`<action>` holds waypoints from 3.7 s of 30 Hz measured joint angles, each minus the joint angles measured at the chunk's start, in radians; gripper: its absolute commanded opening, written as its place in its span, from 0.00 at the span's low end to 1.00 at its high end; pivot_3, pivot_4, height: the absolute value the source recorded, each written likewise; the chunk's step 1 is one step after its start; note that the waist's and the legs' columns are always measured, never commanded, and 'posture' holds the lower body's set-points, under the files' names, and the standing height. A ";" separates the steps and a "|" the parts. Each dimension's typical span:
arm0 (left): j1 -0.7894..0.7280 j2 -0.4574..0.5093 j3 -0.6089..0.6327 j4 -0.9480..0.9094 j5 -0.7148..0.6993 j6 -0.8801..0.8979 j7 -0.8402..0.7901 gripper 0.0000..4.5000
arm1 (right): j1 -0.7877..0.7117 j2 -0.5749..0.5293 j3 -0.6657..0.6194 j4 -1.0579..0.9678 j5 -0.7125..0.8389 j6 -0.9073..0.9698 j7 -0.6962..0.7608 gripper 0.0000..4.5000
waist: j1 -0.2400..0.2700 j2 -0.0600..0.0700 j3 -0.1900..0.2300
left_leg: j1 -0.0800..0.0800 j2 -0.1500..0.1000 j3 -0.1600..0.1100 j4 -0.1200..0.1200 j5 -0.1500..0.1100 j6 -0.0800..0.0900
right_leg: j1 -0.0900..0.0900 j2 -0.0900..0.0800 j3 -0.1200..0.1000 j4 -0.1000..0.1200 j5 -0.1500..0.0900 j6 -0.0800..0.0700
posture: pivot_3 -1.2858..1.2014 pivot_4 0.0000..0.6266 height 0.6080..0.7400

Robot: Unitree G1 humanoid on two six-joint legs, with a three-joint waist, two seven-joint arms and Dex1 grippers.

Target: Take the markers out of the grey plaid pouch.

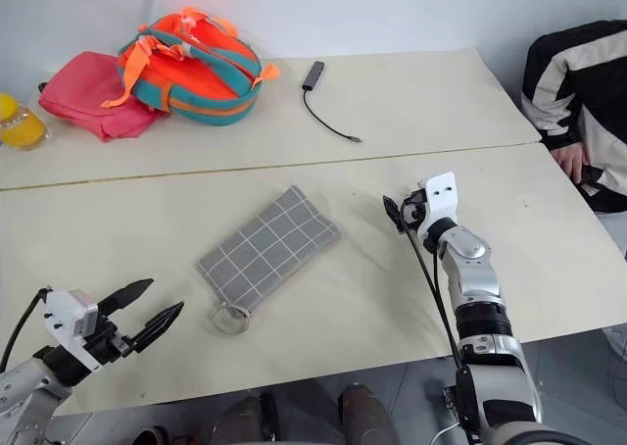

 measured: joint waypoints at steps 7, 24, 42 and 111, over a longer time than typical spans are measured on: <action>-0.027 0.001 0.000 0.004 0.027 -0.009 0.020 0.87 | 0.013 0.000 0.016 -0.039 -0.004 0.007 0.008 1.00 | 0.000 0.000 0.000 | 0.000 0.000 0.000 0.000 0.000 0.000 | 0.000 0.000 0.000 0.000 0.000 0.000 | 0.52 0.24 1.00; -0.046 0.008 -0.003 0.004 0.024 -0.049 -0.031 0.87 | 0.051 0.040 0.122 -0.243 -0.006 0.116 0.088 1.00 | -0.008 0.000 0.000 | 0.000 0.000 -0.001 0.000 0.000 -0.001 | -0.001 0.000 0.000 0.002 0.000 0.000 | 0.52 0.24 1.00; 0.009 -0.003 -0.038 -0.009 0.091 -0.168 -0.059 0.87 | 0.079 0.090 0.223 -0.311 -0.008 0.114 0.160 1.00 | 0.043 0.005 0.002 | -0.012 -0.020 -0.049 -0.014 0.020 0.000 | 0.015 -0.018 -0.051 -0.004 -0.001 -0.001 | 0.52 0.24 1.00; -0.468 0.139 -0.434 0.404 0.741 -0.827 0.248 0.00 | 0.094 0.121 0.299 -0.350 -0.061 0.138 0.207 0.20 | 0.044 0.008 -0.006 | -0.010 -0.017 -0.024 -0.008 0.018 0.004 | -0.001 -0.017 -0.027 0.008 0.001 0.003 | 0.52 0.24 1.00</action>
